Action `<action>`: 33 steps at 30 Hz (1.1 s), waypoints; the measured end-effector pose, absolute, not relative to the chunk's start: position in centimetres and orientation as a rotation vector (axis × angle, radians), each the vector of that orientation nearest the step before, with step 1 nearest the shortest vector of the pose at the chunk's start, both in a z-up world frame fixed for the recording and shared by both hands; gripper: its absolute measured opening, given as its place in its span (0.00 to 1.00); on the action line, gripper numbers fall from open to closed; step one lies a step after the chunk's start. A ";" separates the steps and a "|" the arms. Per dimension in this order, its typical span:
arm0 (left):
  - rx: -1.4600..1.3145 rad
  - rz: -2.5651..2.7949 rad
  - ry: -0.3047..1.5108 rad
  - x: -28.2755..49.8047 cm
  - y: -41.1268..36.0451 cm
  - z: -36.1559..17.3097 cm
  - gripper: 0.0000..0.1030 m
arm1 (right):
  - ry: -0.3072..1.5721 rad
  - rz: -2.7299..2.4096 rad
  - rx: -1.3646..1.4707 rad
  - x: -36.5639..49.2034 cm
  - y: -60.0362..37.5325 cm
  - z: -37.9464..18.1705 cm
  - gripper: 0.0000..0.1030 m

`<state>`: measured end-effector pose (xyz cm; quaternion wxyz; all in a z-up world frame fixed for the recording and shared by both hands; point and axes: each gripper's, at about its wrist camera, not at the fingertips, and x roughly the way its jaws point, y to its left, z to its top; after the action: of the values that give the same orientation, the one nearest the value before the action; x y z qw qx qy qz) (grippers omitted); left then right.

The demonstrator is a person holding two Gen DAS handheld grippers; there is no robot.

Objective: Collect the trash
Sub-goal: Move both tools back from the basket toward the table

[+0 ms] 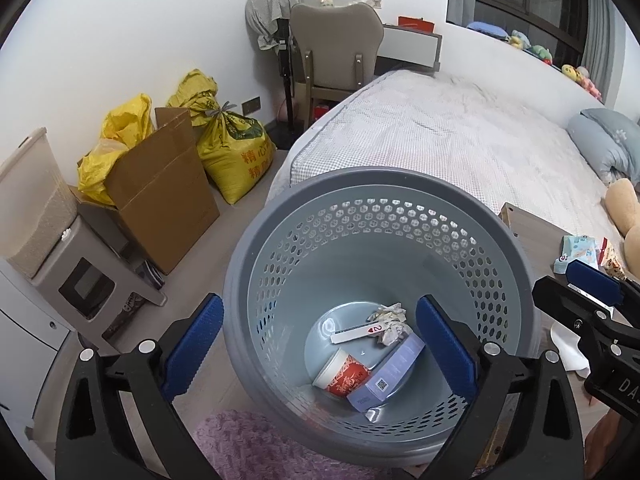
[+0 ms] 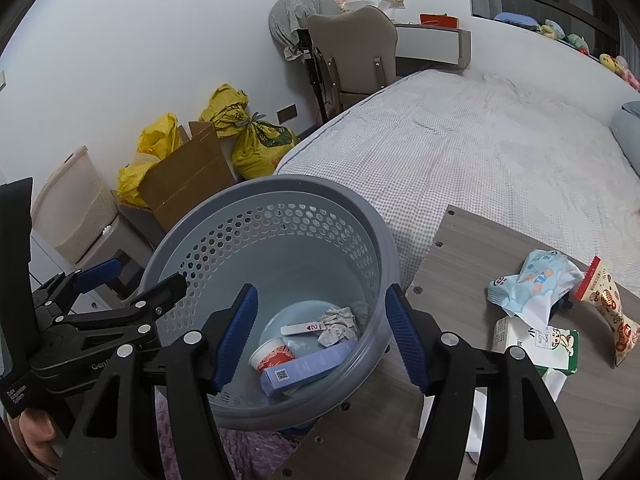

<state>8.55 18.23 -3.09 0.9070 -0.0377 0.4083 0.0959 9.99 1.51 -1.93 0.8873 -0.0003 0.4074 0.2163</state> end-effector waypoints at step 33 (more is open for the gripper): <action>-0.013 0.094 0.785 4.6 10.9 -0.5 0.94 | 0.751 0.283 0.035 3.5 -7.4 0.5 0.65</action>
<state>4.56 10.86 -0.48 0.9228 -0.0063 0.3824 0.0456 3.54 -7.43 0.47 0.9204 0.0172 0.3655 0.1379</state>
